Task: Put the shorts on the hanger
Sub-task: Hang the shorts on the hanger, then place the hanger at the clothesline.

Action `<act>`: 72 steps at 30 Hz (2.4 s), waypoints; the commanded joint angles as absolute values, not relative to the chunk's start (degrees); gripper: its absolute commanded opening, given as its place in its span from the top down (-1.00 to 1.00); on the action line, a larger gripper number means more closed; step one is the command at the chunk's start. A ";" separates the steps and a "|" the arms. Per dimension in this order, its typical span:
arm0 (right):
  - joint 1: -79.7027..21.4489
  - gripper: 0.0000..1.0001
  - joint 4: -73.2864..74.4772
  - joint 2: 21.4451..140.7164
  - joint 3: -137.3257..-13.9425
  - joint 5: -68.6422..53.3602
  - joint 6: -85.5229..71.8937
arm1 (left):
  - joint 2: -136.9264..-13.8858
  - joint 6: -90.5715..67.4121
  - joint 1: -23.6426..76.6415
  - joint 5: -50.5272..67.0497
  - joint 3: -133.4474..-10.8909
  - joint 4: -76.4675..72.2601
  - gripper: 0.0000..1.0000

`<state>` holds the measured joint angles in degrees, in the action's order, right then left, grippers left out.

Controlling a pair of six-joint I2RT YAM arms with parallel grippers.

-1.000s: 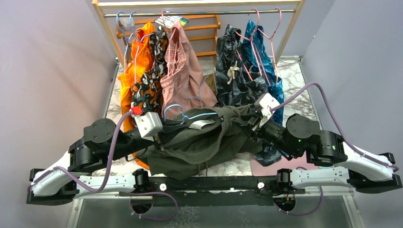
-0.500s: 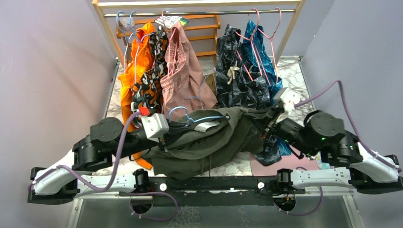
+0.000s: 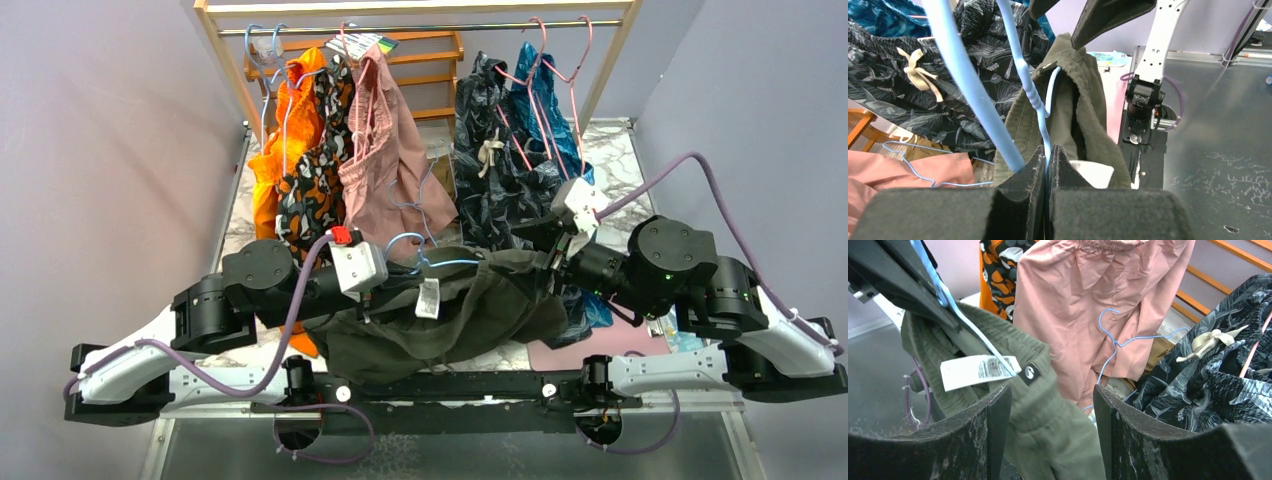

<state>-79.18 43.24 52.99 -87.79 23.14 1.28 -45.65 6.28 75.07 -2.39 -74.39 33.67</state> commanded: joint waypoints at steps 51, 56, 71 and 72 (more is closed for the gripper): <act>-79.47 0.99 39.79 61.29 -111.58 -11.43 10.96 | -46.13 10.43 74.79 14.48 -94.63 20.26 -0.98; -79.50 0.99 40.61 61.28 -112.59 -13.41 9.76 | -44.61 11.21 74.78 11.70 -92.11 20.52 -0.98; -79.45 0.99 33.14 55.68 -99.81 -11.38 7.52 | -45.85 10.76 74.79 12.08 -87.32 21.31 -0.98; -79.45 0.99 33.32 55.56 -99.30 -10.84 7.48 | -46.52 10.75 74.79 12.19 -87.09 21.85 -0.98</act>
<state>-79.33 37.60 54.68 -101.93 -14.63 7.57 -44.91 10.74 74.74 12.82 -88.55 20.53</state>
